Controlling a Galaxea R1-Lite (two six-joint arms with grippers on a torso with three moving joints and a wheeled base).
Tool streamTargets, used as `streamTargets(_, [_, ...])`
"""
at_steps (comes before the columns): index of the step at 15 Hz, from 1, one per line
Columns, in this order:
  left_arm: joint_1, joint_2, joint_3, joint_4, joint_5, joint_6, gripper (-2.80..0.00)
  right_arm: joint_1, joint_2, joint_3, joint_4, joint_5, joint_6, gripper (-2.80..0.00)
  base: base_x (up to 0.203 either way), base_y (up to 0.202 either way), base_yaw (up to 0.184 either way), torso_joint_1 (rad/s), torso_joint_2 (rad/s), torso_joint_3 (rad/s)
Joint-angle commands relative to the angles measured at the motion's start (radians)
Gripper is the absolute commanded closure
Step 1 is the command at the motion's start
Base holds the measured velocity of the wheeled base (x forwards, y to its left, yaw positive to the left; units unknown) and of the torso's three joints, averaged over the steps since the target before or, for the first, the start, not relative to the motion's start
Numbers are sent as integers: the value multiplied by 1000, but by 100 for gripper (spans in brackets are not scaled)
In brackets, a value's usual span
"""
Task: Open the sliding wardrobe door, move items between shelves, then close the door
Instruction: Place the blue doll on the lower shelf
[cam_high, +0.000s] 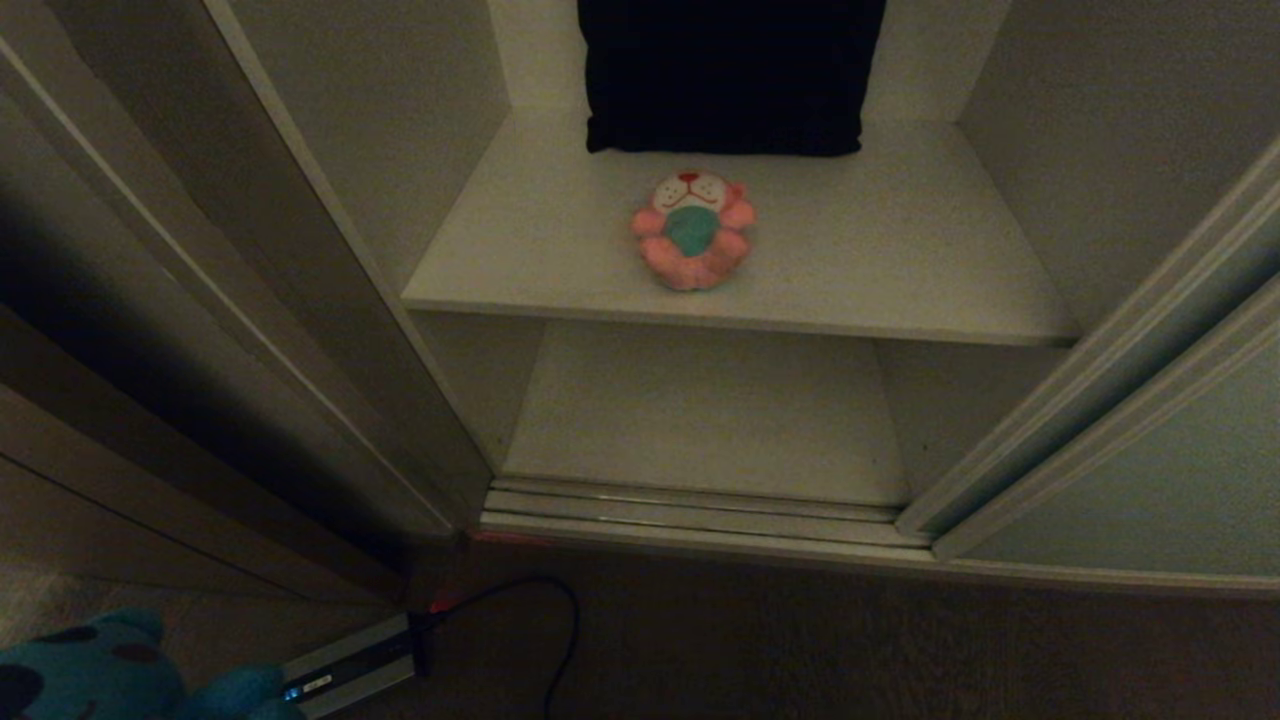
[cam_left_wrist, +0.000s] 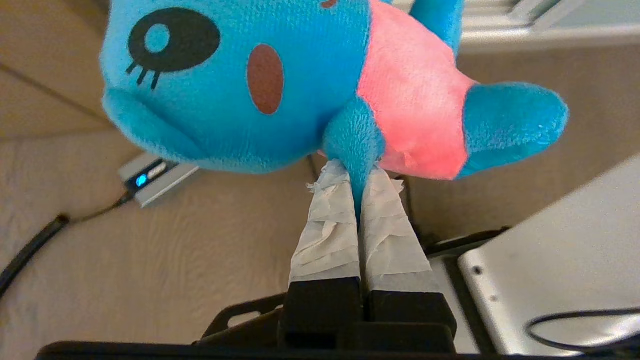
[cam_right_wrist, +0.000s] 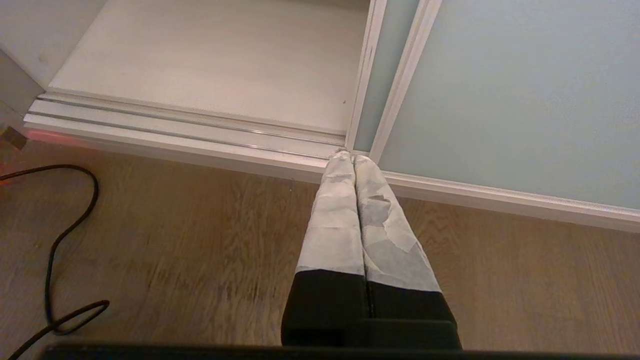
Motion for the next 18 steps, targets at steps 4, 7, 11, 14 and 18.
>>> streamTargets(4, [1,0,172,-211,119,2,0,0,0,3,0,0,-1,0,0,0,0,0,0,0])
streamTargets(7, [1,0,188,-224,122,-1,0,0,1,3,0,0,-1,0,-154,0,0,2,3,4])
streamTargets(11, [1,0,201,-226,123,-3,0,0,0,4,0,0,-1,0,-165,0,-1,0,3,2])
streamTargets(14, [1,0,210,-221,125,-5,0,0,0,3,0,0,-1,0,0,0,0,0,0,0])
streamTargets(18, [1,1,241,-215,165,2,0,0,0,4,0,0,-1,0,0,0,0,2,1,-44])
